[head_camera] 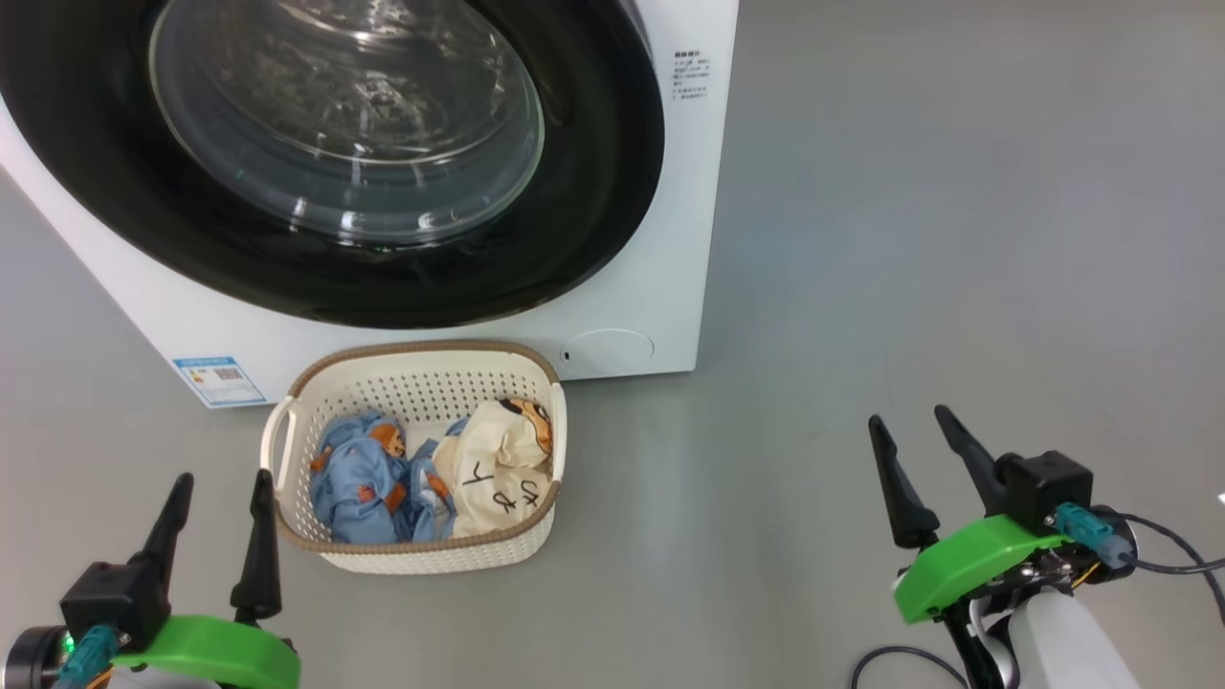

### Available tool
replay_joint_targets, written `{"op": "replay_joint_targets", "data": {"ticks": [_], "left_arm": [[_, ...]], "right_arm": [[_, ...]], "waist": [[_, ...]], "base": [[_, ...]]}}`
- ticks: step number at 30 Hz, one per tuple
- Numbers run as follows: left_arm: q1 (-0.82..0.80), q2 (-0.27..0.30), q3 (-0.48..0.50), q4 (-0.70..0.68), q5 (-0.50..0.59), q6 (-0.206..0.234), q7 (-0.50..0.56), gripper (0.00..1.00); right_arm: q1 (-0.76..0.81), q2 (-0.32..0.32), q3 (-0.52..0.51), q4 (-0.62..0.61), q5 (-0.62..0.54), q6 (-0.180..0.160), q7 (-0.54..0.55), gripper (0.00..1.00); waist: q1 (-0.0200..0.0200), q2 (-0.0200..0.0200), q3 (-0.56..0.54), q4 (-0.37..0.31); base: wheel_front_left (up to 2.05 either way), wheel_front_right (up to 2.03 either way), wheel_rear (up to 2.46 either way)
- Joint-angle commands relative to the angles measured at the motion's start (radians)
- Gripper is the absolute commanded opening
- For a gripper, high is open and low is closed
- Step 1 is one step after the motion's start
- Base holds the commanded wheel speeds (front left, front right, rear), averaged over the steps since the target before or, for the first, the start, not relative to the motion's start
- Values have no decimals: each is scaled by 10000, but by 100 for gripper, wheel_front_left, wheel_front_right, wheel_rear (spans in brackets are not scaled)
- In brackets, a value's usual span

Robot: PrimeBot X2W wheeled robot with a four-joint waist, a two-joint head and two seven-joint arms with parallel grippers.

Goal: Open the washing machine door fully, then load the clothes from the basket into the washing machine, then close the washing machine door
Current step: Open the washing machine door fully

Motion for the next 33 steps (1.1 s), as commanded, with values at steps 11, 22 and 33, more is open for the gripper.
{"op": "replay_joint_targets", "data": {"ticks": [11,22,33], "left_arm": [[-445,264,147,-399,82,-26,-65,100],[-782,321,-266,-334,-44,-26,-65,100],[-1249,324,-746,-357,-254,-26,-65,100]], "right_arm": [[-1692,63,-123,-990,2305,14,-120,100],[-4285,63,-847,-113,6211,14,79,4],[-6655,63,-1703,2121,9401,14,557,0]], "waist": [[0,0,426,70],[0,0,899,588],[0,0,1614,1258]], "base": [[0,0,0],[0,0,0],[0,0,0]]}}
